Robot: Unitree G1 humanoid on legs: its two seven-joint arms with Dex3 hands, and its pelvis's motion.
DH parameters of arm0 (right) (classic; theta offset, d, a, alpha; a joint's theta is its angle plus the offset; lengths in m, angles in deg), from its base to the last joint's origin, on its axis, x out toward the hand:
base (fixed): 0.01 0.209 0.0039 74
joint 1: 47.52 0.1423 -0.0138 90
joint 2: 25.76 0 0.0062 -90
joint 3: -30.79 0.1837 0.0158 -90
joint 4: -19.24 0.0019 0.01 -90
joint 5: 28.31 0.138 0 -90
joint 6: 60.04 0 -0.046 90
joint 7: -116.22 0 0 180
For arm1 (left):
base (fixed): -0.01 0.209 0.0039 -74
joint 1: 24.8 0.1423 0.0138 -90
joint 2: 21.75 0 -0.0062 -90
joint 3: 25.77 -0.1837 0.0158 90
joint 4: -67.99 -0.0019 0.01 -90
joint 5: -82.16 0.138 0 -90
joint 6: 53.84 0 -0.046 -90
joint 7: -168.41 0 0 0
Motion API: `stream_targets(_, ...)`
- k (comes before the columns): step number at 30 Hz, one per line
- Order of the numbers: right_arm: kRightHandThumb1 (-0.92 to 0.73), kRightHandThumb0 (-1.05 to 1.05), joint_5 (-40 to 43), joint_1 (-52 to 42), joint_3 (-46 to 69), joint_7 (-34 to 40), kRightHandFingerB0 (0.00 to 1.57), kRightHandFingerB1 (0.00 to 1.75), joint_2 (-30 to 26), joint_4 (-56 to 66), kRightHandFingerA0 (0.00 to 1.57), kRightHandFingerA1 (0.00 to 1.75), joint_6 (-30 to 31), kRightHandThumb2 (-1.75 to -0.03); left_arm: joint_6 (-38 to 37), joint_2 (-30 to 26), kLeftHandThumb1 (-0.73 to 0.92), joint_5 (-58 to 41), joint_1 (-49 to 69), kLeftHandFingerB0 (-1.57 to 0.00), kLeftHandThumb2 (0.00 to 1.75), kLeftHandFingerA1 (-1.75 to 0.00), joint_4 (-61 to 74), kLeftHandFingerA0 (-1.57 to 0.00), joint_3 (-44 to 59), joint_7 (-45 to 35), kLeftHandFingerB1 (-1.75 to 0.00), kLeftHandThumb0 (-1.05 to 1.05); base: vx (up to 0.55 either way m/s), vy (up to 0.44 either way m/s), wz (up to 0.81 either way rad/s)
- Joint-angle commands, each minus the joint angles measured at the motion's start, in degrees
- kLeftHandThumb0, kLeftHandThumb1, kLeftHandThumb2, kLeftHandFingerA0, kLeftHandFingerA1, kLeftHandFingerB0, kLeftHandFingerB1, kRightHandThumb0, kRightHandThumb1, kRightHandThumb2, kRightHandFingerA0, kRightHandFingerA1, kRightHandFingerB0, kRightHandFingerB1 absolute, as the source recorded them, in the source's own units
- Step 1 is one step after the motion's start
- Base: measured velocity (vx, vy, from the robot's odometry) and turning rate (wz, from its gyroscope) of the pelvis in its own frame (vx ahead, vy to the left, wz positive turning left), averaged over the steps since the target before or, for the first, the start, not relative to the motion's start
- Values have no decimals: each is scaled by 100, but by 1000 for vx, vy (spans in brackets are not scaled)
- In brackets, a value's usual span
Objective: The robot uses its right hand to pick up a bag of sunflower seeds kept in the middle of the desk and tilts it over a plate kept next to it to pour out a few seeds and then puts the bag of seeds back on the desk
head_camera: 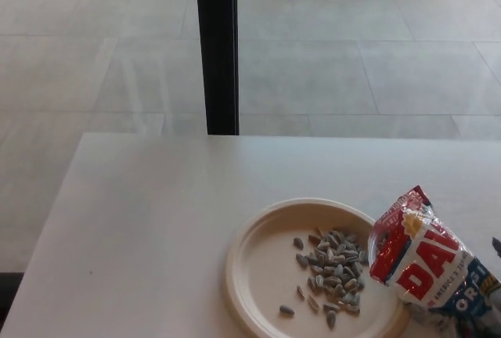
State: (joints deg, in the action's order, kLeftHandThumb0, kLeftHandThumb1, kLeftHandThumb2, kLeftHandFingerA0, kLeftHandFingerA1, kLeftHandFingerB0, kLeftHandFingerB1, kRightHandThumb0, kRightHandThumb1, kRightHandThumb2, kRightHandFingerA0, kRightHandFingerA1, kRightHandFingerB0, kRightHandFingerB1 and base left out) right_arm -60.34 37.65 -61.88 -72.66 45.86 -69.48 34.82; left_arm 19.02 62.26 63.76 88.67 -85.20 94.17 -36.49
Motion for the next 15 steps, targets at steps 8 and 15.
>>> stream_targets(8,-81,-105,1612,-500,1624,-1193,0,0,-329,1325,0,0,210,-68,-113,-7,60,-29,77,-34,117,-76,99,-33,37,41,-70,-76,0,0,0)
stream_targets(15,-85,-105,2723,-830,3471,-1347,0,0,-237,804,0,0,19,-65,7,-12,58,-79,27,-33,113,-75,-10,-34,75,28,-69,-76,0,0,0)
